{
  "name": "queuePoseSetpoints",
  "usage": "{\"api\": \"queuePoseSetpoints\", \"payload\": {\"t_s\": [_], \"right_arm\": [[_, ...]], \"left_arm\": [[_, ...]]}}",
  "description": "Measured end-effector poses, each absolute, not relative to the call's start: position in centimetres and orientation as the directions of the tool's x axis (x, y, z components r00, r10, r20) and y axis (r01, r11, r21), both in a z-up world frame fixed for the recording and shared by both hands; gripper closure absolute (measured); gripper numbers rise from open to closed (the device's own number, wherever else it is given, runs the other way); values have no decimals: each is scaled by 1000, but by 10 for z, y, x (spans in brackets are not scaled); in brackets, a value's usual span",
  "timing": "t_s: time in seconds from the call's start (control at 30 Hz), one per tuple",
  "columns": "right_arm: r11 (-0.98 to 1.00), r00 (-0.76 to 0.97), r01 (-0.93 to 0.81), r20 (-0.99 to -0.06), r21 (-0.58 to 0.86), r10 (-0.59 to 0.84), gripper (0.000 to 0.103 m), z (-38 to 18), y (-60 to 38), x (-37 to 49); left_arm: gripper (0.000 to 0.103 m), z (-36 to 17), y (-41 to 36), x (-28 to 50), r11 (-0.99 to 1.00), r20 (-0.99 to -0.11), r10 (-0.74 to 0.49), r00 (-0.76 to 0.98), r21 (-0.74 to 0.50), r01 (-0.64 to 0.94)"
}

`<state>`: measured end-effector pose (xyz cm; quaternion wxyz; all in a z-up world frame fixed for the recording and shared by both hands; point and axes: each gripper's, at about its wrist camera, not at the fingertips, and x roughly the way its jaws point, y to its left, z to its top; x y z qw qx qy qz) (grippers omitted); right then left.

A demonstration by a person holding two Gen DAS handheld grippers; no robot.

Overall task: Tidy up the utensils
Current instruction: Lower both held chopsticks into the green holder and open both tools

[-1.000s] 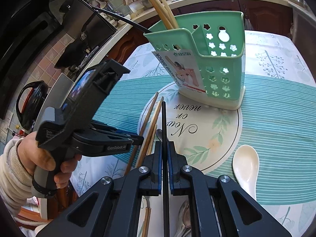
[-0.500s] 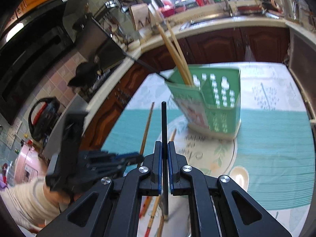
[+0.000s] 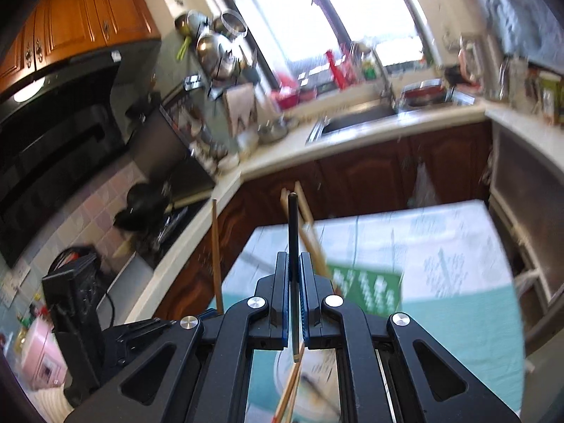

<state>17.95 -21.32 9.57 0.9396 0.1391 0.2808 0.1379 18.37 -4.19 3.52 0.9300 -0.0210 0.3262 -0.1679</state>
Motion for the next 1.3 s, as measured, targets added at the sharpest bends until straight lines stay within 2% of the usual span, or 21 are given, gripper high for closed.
{"api": "queuePoseSetpoints", "payload": {"t_s": [0.2, 0.3, 0.6, 0.9, 1.07, 1.17, 1.23, 1.3], "right_arm": [[946, 848, -146, -456, 290, 271, 98, 140, -221, 204], [955, 862, -125, -448, 267, 239, 98, 154, -227, 217], [944, 853, -100, -461, 314, 244, 98, 158, -254, 278], [960, 862, -116, -455, 257, 225, 98, 154, -237, 314], [973, 834, -115, -513, 201, 204, 98, 126, -212, 339], [977, 804, -124, -560, 171, 200, 98, 101, -198, 347], [976, 775, -140, -595, 166, 212, 98, 82, -188, 354], [972, 746, -155, -624, 177, 233, 98, 63, -181, 360]], "left_arm": [[99, 78, -64, 221, 951, -488, -309, 816, -136, 279], [99, 80, -72, 238, 957, -453, -290, 843, -142, 253], [99, 41, -83, 279, 961, -430, -268, 862, -184, 207], [99, -1, -89, 282, 972, -400, -228, 888, -142, 185], [98, -4, -92, 273, 968, -367, -248, 897, -126, 216], [93, -4, -93, 267, 966, -366, -258, 894, -119, 230], [78, -3, -92, 262, 966, -364, -258, 895, -112, 233], [77, -2, -91, 256, 970, -370, -242, 897, -91, 224]]}}
